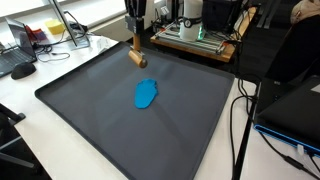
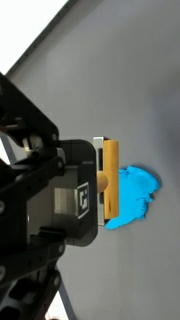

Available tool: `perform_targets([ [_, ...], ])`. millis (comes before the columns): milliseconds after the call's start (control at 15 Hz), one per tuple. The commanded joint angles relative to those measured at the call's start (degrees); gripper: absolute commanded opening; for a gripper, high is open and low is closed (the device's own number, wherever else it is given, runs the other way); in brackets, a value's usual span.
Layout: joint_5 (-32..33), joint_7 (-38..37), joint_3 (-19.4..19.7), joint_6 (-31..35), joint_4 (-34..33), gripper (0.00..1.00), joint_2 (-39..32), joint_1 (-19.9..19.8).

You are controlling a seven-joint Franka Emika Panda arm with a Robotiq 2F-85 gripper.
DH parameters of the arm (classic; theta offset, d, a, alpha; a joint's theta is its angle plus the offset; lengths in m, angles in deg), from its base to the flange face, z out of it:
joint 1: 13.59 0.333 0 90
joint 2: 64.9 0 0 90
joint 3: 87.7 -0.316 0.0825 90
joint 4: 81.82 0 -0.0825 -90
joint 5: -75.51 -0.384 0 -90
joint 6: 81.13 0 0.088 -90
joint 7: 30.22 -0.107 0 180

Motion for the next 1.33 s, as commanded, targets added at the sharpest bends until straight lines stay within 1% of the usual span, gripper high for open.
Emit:
perform_targets([
  [0,-2.93,-1.17,-0.37,-10.67,-5.78,0.22,-0.64,0.52],
  [67,-3.87,-0.99,-0.22,-12.71,-7.16,0.22,-1.02,0.69],
  [133,-1.41,-0.55,-0.5,-8.56,-3.51,0.47,-0.07,0.18],
  [267,-2.15,-0.56,-0.47,-11.15,-5.29,0.47,-0.2,0.31],
  [533,-2.23,-0.58,-0.42,-11.49,-5.95,0.47,-0.88,0.35],
  [600,-3.0,-1.31,-0.55,-10.87,-7.1,0.22,-2.35,0.53],
  [800,-8.29,-4.56,-0.85,-10.17,-11.3,0.22,-7.14,1.49],
  [933,-11.7,-9.2,-1.17,-11.56,-14.17,0.22,-10.05,1.84],
  [1000,-12.13,-12.42,-1.48,-11.7,-15.45,0.22,-11.51,2.03],
  [1133,-11.64,-19.72,-1.86,-11.44,-17.94,0.22,-14.28,2.56],
  [1267,-9.24,-28.06,-1.84,-11.49,-20.54,0.22,-16.98,3.28],
])
